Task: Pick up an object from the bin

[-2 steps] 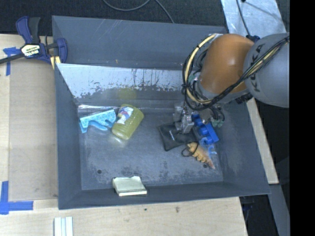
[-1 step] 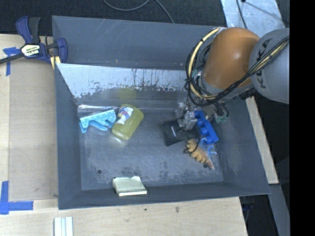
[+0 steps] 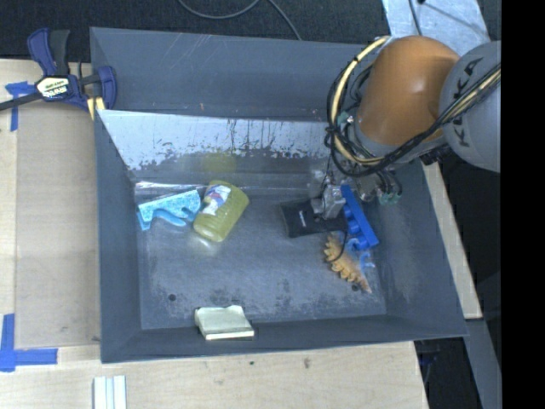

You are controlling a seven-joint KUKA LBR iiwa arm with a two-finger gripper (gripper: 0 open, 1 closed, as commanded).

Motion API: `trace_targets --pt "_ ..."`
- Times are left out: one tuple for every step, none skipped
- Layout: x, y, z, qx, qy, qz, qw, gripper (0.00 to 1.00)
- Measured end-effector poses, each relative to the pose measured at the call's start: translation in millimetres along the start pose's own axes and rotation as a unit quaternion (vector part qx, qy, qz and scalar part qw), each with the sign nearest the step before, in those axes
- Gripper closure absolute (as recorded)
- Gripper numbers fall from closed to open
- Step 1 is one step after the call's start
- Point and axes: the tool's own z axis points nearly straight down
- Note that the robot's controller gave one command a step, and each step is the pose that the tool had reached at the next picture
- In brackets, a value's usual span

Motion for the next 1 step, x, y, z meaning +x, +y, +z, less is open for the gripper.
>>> trace_targets --pt "-1.2 -0.2 -11.9 0.0 -0.0022 0.0 1.0 1.0"
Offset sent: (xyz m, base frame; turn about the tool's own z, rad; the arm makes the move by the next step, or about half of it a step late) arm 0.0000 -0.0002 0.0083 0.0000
